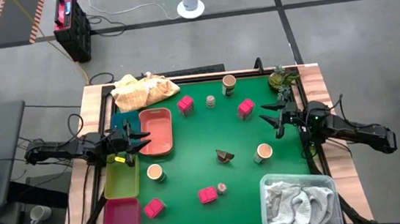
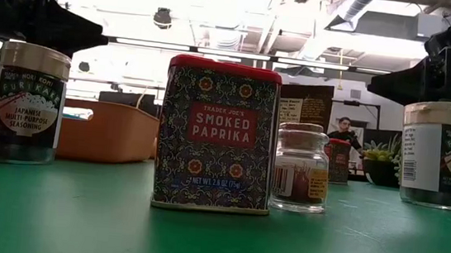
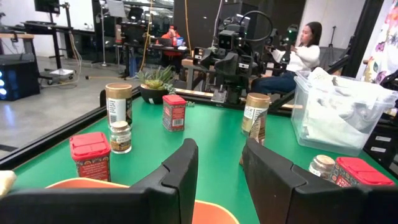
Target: Sort spices by type
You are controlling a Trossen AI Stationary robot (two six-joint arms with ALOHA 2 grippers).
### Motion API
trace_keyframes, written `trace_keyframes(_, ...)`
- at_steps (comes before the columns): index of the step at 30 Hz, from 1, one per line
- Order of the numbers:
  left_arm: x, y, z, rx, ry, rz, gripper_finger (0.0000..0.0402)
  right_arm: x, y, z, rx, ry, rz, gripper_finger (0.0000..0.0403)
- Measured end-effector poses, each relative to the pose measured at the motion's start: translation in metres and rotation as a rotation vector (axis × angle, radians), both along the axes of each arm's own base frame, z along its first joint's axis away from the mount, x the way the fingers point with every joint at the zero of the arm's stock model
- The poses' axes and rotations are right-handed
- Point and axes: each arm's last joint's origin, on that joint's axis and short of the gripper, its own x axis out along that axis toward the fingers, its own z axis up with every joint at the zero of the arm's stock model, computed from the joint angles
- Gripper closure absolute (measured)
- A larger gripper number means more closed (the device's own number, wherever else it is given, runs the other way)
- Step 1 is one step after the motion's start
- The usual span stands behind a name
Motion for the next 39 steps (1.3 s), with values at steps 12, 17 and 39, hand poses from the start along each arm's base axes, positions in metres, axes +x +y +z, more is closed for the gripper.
trace_keyframes(12,0.000,0.000,0.004,0.023,-0.042,0.001,0.0284,0.000,0.000,0.000,0.000,0.000,0.000,0.0180)
trace_keyframes(17,-0.001,0.000,0.011,0.000,-0.127,0.005,0.0284,0.000,0.000,0.000,0.000,0.000,0.000,0.0180)
trace_keyframes(39,-0.003,0.001,0.020,-0.081,-0.230,0.024,0.0284,0.000,0.000,0.000,0.000,0.000,0.000,0.0180)
